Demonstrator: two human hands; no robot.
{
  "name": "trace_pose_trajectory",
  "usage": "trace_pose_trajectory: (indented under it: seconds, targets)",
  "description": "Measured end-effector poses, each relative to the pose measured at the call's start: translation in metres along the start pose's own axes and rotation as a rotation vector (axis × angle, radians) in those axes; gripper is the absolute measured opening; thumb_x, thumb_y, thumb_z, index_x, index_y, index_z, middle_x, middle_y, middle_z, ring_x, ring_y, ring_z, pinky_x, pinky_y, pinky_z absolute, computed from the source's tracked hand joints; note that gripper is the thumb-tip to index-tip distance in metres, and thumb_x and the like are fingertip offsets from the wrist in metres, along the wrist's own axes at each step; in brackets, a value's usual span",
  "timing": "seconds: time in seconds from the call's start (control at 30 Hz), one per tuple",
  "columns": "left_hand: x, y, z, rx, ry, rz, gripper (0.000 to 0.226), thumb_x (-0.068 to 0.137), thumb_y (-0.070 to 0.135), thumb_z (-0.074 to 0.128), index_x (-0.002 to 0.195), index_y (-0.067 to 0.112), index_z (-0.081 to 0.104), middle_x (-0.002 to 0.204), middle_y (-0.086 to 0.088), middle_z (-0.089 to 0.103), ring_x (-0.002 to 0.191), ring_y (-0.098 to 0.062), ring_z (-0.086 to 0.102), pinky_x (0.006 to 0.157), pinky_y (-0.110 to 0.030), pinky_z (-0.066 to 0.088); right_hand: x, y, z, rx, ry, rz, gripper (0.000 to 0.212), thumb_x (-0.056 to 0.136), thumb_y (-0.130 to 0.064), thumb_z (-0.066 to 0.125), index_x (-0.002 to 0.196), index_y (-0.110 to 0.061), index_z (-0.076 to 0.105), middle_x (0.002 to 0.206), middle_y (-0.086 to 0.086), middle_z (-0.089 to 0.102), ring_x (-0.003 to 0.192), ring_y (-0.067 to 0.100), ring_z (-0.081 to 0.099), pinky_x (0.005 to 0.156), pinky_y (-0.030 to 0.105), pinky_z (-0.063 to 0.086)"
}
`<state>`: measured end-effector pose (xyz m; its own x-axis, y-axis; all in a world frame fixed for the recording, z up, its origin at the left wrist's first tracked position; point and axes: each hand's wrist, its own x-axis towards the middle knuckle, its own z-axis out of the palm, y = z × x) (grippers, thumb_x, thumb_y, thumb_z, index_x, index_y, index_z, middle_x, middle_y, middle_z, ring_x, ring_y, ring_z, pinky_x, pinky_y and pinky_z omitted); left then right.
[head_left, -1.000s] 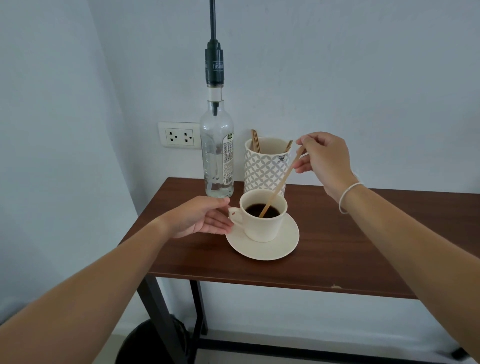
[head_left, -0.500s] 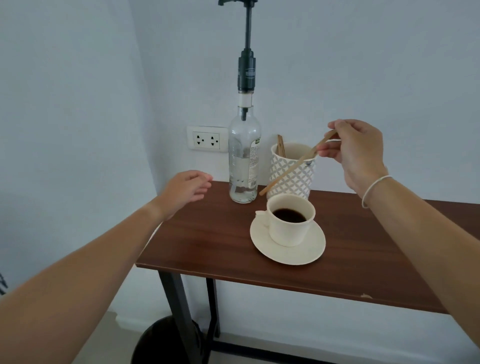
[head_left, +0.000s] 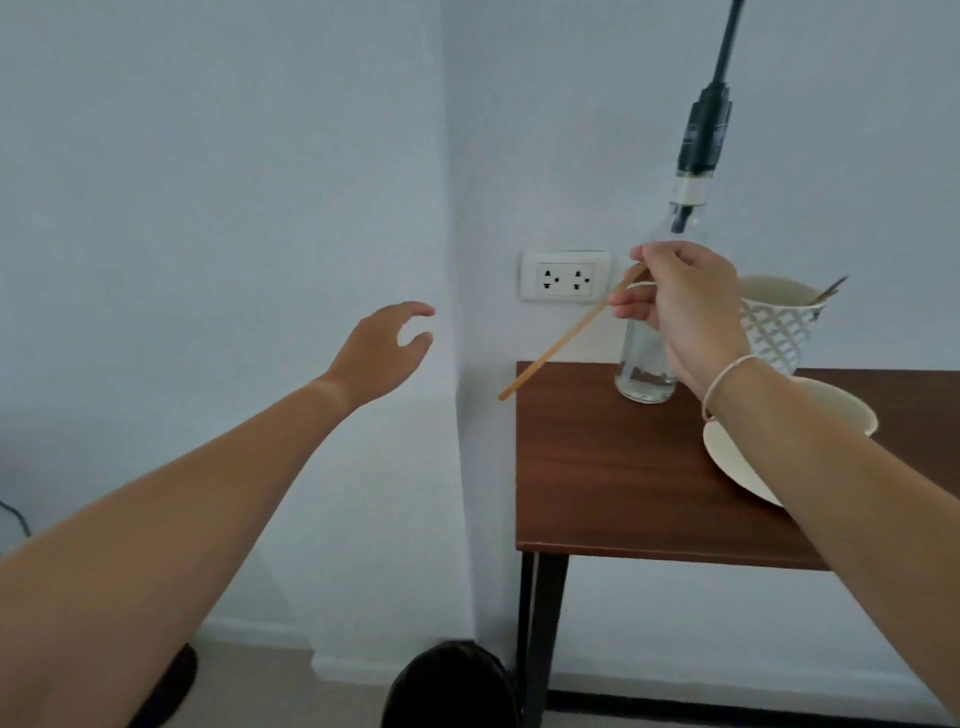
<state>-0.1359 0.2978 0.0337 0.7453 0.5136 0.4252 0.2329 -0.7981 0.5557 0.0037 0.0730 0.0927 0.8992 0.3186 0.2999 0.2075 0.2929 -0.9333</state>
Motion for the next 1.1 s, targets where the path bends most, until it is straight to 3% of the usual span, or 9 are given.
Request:
trace_pose_trajectory:
  seconds: [0.1,0.2,0.33,0.5,0.63,0.73,0.87,1.1]
  targets:
    - [0.005,-0.034,-0.013,0.152,-0.035,0.115,0.043,0.089,0.019,0.053,0.131,0.011,0.049,0.141,-0.01,0.048,0.133,-0.024,0.041,0.105,-0.019,0.024,-0.02,0.02,0.039,-0.015,0.009,0.03,0.022,0.093,-0.008,0.043,0.075,-0.011,0.055,0.064,0.008,0.054,0.036,0.009,0.058,0.037,0.019,0.048]
    - [0.01,-0.057,-0.02,0.312,-0.093,0.188,0.052,0.09,0.023,0.051,0.14,0.014,0.039,0.154,-0.016,0.024,0.142,-0.032,0.021,0.114,-0.037,0.02,-0.037,0.043,0.071,-0.086,-0.011,0.054,0.023,0.093,-0.008,0.043,0.074,-0.012,0.056,0.064,0.006,0.054,0.037,0.01,0.058,0.038,0.022,0.05]
    - [0.023,-0.074,-0.025,0.491,-0.115,0.326,0.059,0.09,0.026,0.048,0.145,0.016,0.028,0.159,-0.014,0.006,0.146,-0.032,0.006,0.115,-0.039,0.016,-0.052,0.075,0.098,-0.198,-0.004,0.081,0.025,0.093,-0.01,0.045,0.072,-0.015,0.058,0.062,0.004,0.057,0.039,0.012,0.058,0.041,0.023,0.052]
    - [0.043,-0.088,-0.019,0.668,-0.102,0.476,0.064,0.088,0.023,0.048,0.146,0.012,0.025,0.158,-0.019,0.003,0.145,-0.036,0.001,0.118,-0.044,0.01,-0.068,0.107,0.115,-0.401,-0.004,0.085,0.018,0.091,-0.012,0.05,0.08,-0.007,0.064,0.065,0.011,0.062,0.041,0.011,0.059,0.045,0.022,0.053]
    - [0.046,-0.099,-0.011,0.737,-0.083,0.525,0.067,0.086,0.022,0.05,0.146,0.01,0.024,0.158,-0.018,0.002,0.145,-0.038,0.001,0.117,-0.047,0.01,-0.079,0.129,0.125,-0.487,-0.036,0.094,0.019,0.09,-0.013,0.05,0.081,-0.004,0.064,0.069,0.017,0.063,0.05,0.018,0.06,0.065,0.044,0.059]
    - [0.047,-0.105,-0.007,0.756,-0.064,0.545,0.069,0.084,0.021,0.052,0.146,0.009,0.024,0.158,-0.018,0.006,0.144,-0.039,0.004,0.115,-0.048,0.011,-0.085,0.152,0.131,-0.575,-0.076,0.119,0.021,0.09,-0.015,0.048,0.08,-0.006,0.065,0.072,0.017,0.066,0.069,0.032,0.065,0.074,0.052,0.056]
    - [0.048,-0.108,-0.005,0.785,-0.053,0.568,0.07,0.085,0.02,0.051,0.147,0.009,0.019,0.158,-0.019,0.004,0.144,-0.04,0.003,0.115,-0.049,0.011,-0.093,0.182,0.133,-0.665,-0.116,0.14,0.024,0.092,-0.014,0.046,0.09,0.002,0.065,0.083,0.021,0.067,0.079,0.036,0.065,0.077,0.052,0.054]
    - [0.047,-0.11,0.001,0.849,-0.048,0.553,0.073,0.087,0.018,0.044,0.149,0.01,0.006,0.158,-0.018,-0.004,0.144,-0.04,-0.004,0.116,-0.047,0.001,-0.117,0.241,0.122,-0.723,-0.219,0.256,0.025,0.091,-0.012,0.047,0.08,0.004,0.063,0.081,0.024,0.065,0.081,0.037,0.064,0.076,0.047,0.054]
